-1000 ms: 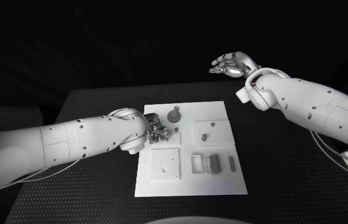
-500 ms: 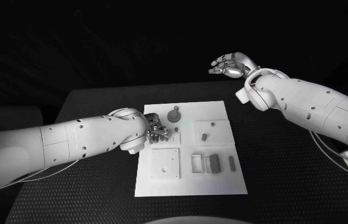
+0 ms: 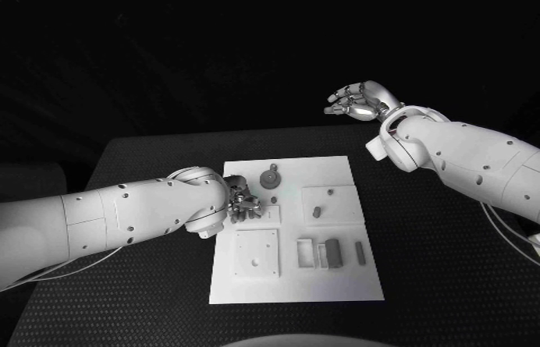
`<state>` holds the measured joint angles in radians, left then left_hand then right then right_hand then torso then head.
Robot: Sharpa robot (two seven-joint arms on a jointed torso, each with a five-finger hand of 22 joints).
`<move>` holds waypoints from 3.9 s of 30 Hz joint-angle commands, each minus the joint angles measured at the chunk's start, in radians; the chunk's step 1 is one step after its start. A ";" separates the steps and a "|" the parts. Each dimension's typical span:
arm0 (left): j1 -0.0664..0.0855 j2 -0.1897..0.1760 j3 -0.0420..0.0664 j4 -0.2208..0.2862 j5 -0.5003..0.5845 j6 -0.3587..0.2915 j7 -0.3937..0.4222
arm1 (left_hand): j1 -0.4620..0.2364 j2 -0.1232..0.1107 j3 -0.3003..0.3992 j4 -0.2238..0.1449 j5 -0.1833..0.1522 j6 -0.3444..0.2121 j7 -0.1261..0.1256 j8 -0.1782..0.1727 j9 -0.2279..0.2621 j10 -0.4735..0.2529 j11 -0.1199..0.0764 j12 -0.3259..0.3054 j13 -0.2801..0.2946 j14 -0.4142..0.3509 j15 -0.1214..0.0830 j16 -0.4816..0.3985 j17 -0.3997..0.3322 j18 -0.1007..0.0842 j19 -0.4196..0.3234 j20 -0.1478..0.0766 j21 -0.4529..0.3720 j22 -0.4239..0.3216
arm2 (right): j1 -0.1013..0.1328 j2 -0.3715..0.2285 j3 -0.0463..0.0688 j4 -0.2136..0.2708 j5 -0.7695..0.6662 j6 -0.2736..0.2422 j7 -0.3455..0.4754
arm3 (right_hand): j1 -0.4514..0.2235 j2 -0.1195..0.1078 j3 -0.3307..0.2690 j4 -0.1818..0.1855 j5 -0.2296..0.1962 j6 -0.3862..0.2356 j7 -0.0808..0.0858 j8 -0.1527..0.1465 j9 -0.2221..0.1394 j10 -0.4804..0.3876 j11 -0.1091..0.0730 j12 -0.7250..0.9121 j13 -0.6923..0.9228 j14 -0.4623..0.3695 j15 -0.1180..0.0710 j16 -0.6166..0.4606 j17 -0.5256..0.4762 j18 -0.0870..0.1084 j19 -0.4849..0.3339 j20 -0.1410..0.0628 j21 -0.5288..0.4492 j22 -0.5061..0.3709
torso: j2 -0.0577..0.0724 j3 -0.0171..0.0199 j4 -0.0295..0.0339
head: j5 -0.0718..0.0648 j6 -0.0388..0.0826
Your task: Assemble the parts on the task board
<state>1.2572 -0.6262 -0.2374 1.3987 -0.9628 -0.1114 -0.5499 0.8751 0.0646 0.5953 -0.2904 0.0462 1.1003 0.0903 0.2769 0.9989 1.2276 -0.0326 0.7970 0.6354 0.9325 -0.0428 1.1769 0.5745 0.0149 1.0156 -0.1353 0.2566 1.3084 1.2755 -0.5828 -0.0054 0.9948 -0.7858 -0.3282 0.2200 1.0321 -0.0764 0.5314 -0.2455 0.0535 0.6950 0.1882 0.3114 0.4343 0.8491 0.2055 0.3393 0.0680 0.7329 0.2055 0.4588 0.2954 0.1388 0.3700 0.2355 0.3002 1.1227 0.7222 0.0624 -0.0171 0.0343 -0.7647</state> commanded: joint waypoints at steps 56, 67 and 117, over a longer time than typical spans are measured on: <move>-0.003 0.043 -0.001 -0.048 -0.027 0.134 -0.020 | 0.020 0.010 0.007 0.002 0.005 0.072 -0.064 0.004 -0.001 0.026 -0.043 0.006 -0.003 0.008 0.002 0.005 -0.002 -0.015 0.005 -0.001 0.008 0.021 | -0.004 0.001 -0.002 0.006 0.000 0.017 0.009 | -0.008 -0.001 -0.003 0.006 -0.003 -0.009 0.050 0.000 -0.002 0.010 -0.001 -0.009 -0.001 0.008 0.001 -0.008 -0.002 0.001 0.007 0.000 -0.006 0.001 | 0.000 0.0008 -0.0001 | -0.001 -0.010; -0.003 0.048 -0.001 -0.054 -0.024 0.088 -0.014 | -0.001 0.007 -0.006 0.015 0.002 0.064 -0.060 -0.001 -0.003 0.027 -0.040 0.006 -0.003 0.008 0.003 0.006 -0.003 -0.015 0.007 0.003 0.010 0.021 | -0.007 0.001 -0.003 0.006 0.000 0.019 0.009 | -0.008 -0.002 -0.003 0.007 -0.003 -0.009 0.050 0.001 -0.003 0.011 -0.001 -0.012 -0.001 0.008 0.002 -0.010 -0.002 0.000 0.007 0.000 -0.008 0.001 | 0.000 0.0004 -0.0006 | -0.003 -0.009; -0.003 0.047 -0.001 -0.064 -0.015 0.093 -0.005 | -0.165 -0.121 -0.148 0.074 0.003 0.068 -0.063 -0.015 -0.017 0.026 -0.044 0.010 -0.008 0.009 -0.005 0.008 -0.010 -0.011 0.006 -0.008 0.006 0.015 | -0.011 -0.005 -0.005 0.009 0.000 0.018 0.007 | -0.007 -0.008 -0.009 0.010 -0.004 -0.016 0.052 0.001 -0.008 0.012 0.001 -0.029 -0.001 -0.003 0.007 -0.024 -0.006 -0.004 -0.001 0.001 -0.020 0.006 | 0.000 -0.0002 -0.0007 | -0.008 -0.012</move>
<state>1.2614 -0.5808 -0.2340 1.3345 -0.9901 -0.0207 -0.5706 0.7130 -0.0475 0.4520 -0.2172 0.0510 1.1663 0.0245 0.2657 0.9831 1.2555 -0.0785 0.8007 0.6289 0.9398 -0.0427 1.1803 0.5654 0.0150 1.0326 -0.1366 0.2657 1.3103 1.2650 -0.5870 -0.0105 1.0016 -0.7852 -0.3200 0.2197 1.0281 -0.0804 0.5257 -0.2398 0.0535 0.6881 0.1877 0.3114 0.4271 0.8562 0.2055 0.3160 0.0682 0.7301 0.2081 0.4392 0.2899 0.1389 0.3700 0.2355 0.2846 1.1275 0.7222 0.0621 -0.0172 0.0271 -0.7761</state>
